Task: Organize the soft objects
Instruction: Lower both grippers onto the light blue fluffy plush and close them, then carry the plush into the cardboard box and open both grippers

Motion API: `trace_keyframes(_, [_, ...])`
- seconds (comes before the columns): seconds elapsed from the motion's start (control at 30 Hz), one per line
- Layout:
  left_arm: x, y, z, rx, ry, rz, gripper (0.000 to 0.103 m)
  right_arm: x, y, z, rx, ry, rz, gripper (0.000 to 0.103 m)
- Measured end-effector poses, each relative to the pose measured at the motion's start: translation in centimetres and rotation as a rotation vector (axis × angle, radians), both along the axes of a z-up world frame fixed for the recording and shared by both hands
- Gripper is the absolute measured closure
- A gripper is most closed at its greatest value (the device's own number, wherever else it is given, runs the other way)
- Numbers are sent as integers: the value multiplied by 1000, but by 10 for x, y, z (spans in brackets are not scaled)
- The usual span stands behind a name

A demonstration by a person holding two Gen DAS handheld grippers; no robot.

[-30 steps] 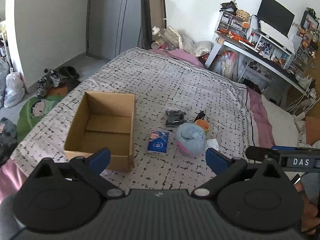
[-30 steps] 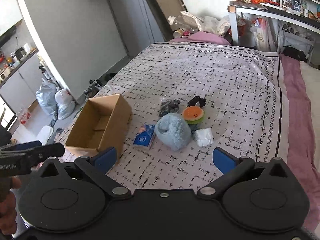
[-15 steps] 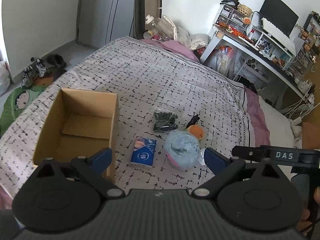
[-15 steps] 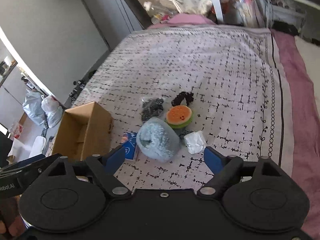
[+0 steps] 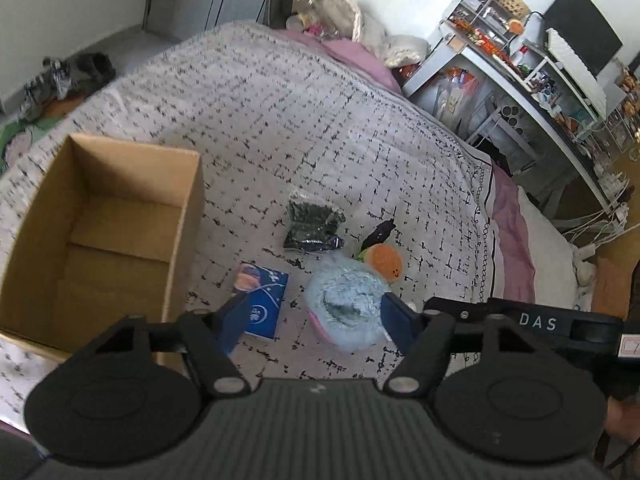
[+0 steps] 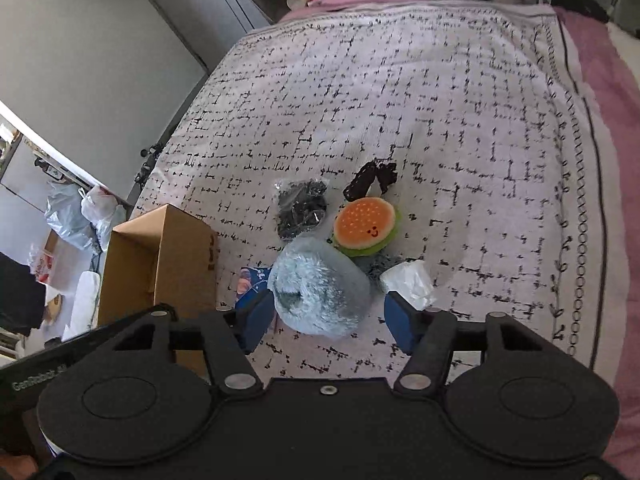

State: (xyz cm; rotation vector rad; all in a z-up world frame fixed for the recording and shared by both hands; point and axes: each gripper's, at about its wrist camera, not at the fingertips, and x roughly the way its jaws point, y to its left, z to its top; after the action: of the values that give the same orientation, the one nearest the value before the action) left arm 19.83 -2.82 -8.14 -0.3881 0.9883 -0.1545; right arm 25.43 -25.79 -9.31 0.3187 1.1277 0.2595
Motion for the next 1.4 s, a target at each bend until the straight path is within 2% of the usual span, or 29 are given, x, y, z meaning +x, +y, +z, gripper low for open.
trace_keyframes(0.13, [18,-1,-16,-50,55,7,44,12,0,-19,25,31,-14,55])
trace_keyframes(0.2, [26,-2,-26,-80,83,15,48,15,0,-27,37,41,-13,56])
trace_keyframes(0.37, [42,-4,-45,-99,125,37,53,24,5,-39,44,57,2,58])
trace_keyframes(0.5, [51,-6,-64,-129,173,49,61,28,3,-50,87,62,-14,70])
trace_keyframes(0.67, [63,-13,-81,-155,208,57,64,38,3,-61,103,70,-4,72])
trace_keyframes(0.77, [68,-18,-92,-176,243,71,74,44,2,-68,112,83,-22,73])
trace_keyframes(0.9, [72,-23,-100,-170,253,108,76,48,-2,-76,136,99,-35,75])
trace_keyframes(0.97, [73,-24,-102,-171,253,116,76,48,-2,-76,138,90,-33,77])
trace_keyframes(1.07, [72,-24,-100,-171,242,127,86,45,-4,-71,142,53,-45,84])
trace_keyframes(1.13, [69,-23,-95,-190,222,126,88,43,-10,-68,162,39,-65,88])
trace_keyframes(1.4, [52,-23,-68,-178,170,123,89,26,-10,-47,174,-6,-36,89])
